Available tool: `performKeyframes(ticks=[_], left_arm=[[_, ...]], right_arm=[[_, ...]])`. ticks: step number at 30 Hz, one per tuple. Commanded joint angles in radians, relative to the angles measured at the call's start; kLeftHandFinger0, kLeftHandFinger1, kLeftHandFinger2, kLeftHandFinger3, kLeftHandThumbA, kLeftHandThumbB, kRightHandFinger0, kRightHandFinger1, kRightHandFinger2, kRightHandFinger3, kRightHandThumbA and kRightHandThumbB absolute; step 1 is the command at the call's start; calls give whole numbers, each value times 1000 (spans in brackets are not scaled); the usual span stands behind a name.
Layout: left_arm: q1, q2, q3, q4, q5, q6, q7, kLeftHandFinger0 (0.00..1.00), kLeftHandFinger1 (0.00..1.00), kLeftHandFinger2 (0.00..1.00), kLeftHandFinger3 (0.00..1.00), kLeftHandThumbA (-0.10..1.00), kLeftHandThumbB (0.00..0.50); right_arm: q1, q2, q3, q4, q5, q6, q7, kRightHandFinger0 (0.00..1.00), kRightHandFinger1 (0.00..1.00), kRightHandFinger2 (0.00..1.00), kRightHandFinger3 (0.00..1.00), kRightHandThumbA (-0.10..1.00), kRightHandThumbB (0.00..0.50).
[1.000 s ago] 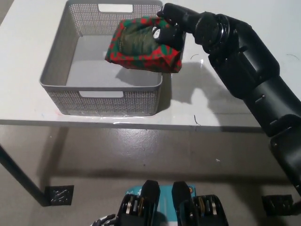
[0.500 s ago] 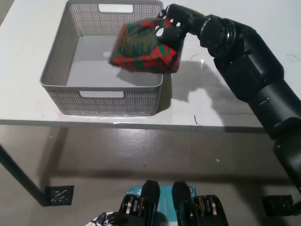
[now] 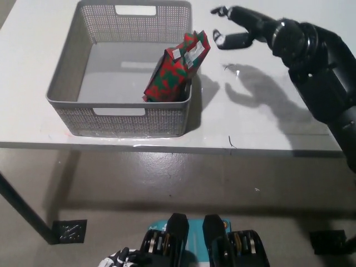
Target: Use the right hand to pick up a bag of coffee beans on the right hand side and place it into a container on the left hand side
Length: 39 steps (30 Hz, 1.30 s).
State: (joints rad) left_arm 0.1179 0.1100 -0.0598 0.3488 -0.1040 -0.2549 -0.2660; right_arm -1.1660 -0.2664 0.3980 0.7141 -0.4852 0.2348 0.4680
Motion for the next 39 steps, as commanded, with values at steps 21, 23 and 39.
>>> performKeyframes(ticks=[21,23,39], left_arm=[[28,33,13,39,-11,-77,-12,1000,599,703,668,966,500],[31,27,19,65,-20,-120,-13,982,585,683,656,945,500],[-3,23,44,106,-39,-150,-17,930,577,712,683,930,500]], right_arm=[[-60,-226,-128,-206,95,-100,55,1000,1000,1000,1000,196,313],[-44,-243,-141,-225,106,-86,62,1000,1000,1000,1000,220,300],[290,-385,-350,-439,252,-137,35,1000,1000,1000,1000,425,242]])
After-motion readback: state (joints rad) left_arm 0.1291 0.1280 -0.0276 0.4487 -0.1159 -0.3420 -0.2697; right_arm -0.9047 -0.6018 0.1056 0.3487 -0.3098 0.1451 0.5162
